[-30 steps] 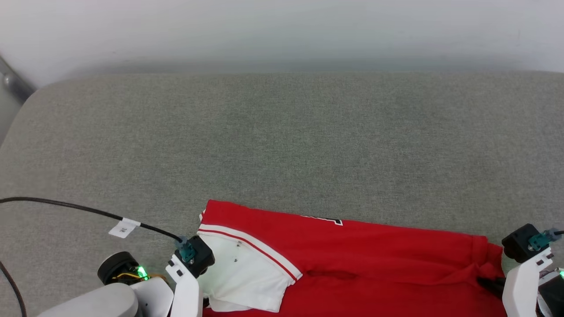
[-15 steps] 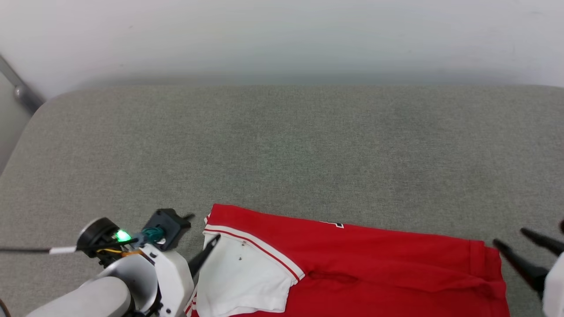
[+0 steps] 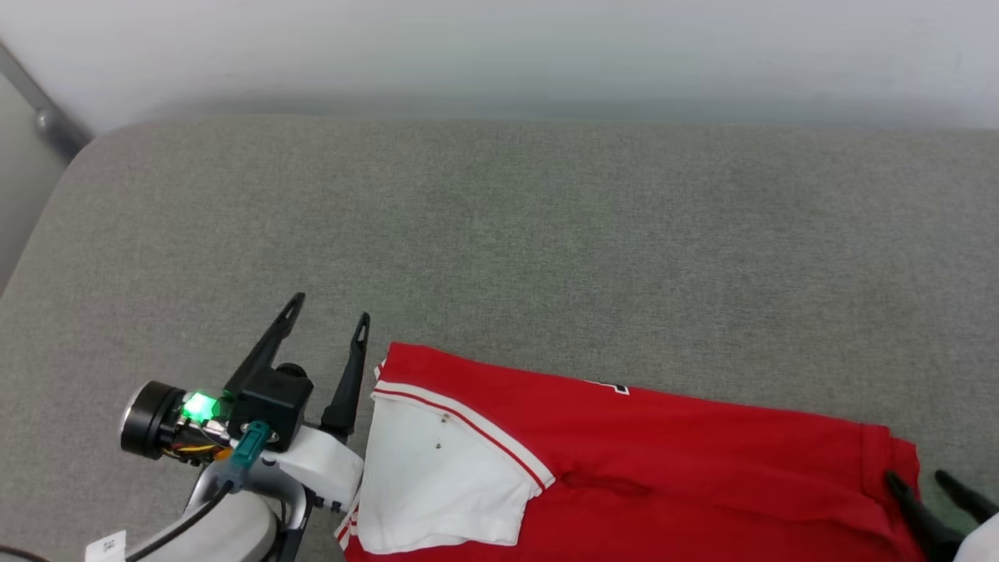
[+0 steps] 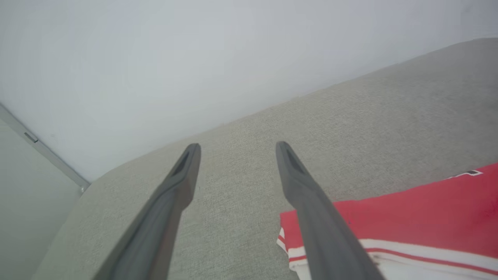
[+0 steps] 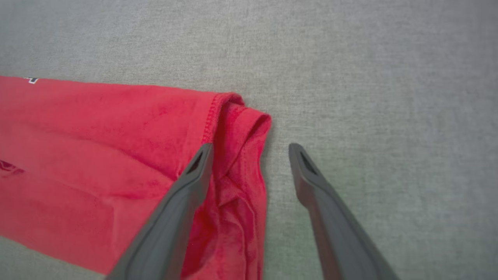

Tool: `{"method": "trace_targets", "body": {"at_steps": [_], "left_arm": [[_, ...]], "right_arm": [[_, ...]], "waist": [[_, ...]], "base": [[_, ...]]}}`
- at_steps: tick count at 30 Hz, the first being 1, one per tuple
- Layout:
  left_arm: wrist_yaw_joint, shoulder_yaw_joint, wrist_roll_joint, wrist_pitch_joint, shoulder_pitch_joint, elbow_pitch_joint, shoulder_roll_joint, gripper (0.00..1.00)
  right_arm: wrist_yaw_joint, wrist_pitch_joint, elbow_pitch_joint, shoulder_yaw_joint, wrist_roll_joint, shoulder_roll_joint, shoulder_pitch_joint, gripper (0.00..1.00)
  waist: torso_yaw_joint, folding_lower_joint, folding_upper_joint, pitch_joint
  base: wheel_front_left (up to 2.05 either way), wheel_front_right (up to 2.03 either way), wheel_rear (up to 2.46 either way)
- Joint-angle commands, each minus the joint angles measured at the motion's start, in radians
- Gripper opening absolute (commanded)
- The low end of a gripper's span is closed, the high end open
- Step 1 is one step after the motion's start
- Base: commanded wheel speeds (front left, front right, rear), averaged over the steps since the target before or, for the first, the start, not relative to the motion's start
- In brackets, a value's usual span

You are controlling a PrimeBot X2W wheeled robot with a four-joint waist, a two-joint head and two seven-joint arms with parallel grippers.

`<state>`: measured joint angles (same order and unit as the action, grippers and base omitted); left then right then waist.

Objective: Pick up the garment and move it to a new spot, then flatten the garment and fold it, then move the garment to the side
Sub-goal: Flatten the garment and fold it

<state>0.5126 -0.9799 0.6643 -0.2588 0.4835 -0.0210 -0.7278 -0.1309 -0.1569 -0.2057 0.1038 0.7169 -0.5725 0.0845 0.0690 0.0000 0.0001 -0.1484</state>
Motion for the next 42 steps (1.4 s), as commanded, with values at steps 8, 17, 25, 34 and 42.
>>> {"method": "trace_targets", "body": {"at_steps": [8,17,25,34,42], "left_arm": [[0.059,0.214,-0.129,-0.008,-0.143,0.044,0.112,1.00],[0.004,0.459,-0.272,-0.006,-0.327,0.034,0.252,1.00],[-0.062,0.603,-0.420,-0.006,-0.440,0.027,0.363,1.00],[-0.118,0.704,-0.534,-0.006,-0.543,0.039,0.448,1.00],[-0.160,0.746,-0.586,-0.006,-0.604,0.054,0.493,1.00]], "right_arm": [[0.000,-0.118,-0.026,0.027,-0.019,0.089,0.022,1.00],[-0.006,-0.286,0.007,0.174,0.059,0.120,0.063,1.00],[-0.006,-0.310,0.028,0.212,0.076,0.095,0.008,0.00],[0.000,-0.274,0.052,0.123,0.090,0.013,-0.035,0.00],[0.001,-0.307,0.019,0.023,0.111,-0.091,-0.004,0.00]], "waist": [[0.015,0.0000,-0.0001,-0.028],[0.020,0.0000,-0.0001,-0.026],[0.015,0.0000,-0.0001,-0.009],[0.002,0.0000,-0.0001,0.044],[-0.004,0.0000,-0.0001,0.076]], "base": [[0.00,0.00,0.00],[0.00,0.00,0.00],[0.00,0.00,0.00],[0.00,0.00,0.00],[0.00,0.00,0.00]]}}
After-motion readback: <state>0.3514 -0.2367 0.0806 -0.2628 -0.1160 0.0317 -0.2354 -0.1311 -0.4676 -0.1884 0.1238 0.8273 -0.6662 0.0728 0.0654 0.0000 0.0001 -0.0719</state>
